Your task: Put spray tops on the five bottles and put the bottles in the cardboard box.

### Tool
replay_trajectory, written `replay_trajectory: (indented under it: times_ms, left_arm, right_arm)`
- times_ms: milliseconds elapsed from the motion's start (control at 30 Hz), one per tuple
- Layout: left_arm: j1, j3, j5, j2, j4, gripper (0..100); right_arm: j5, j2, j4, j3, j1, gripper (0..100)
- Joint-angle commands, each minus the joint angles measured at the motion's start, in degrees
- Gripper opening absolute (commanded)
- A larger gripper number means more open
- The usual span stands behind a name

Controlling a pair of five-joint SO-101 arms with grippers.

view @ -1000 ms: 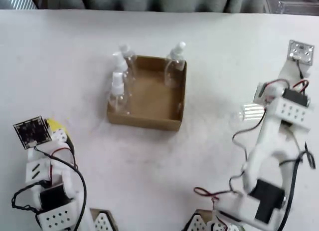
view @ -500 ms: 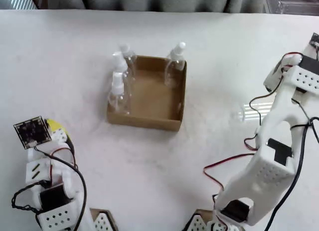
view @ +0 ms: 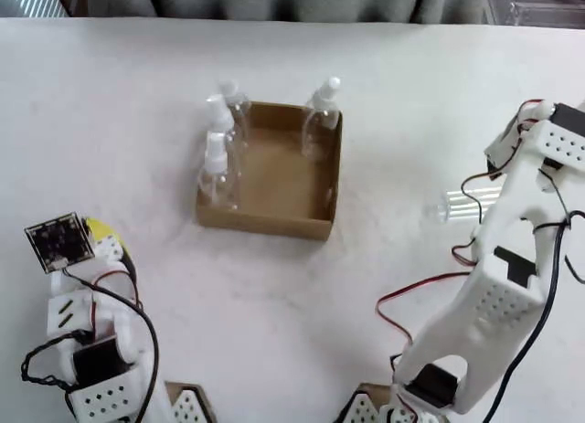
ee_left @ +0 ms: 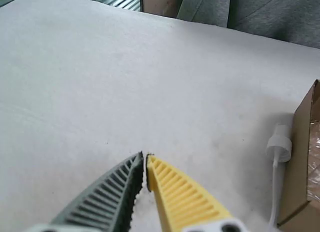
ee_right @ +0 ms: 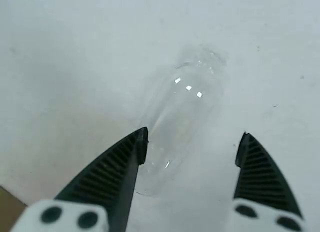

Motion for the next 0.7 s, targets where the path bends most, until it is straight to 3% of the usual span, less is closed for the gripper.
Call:
replay_trajectory:
  times_ms: [0, 200, 500, 567, 667]
  left_arm:
    - [-0.1, -0.1, -0.7, -0.2, -0.2, 2]
    - [-0.1, -0.1, -0.7, -0.2, -0.2, 2]
    - [-0.1, -0.1, -0.7, -0.2, -0.2, 2]
    - [-0.1, -0.1, -0.7, -0.2, -0.2, 2]
    - [-0.1, -0.1, -0.7, -0.2, -0.2, 2]
  right_arm:
    - [-4.6, 0.4, -1.9, -3.1, -1.0, 25.4]
    - [-9.6, 5.4, -5.1, -3.1, -1.2, 25.4]
    - [-8.1, 9.6, -10.1, -3.1, -1.1, 24.7]
    - [-5.6, 9.6, -10.1, -3.1, -1.2, 19.5]
    - [-2.1, 10.1, -11.6, -3.4, -1.0, 1.2]
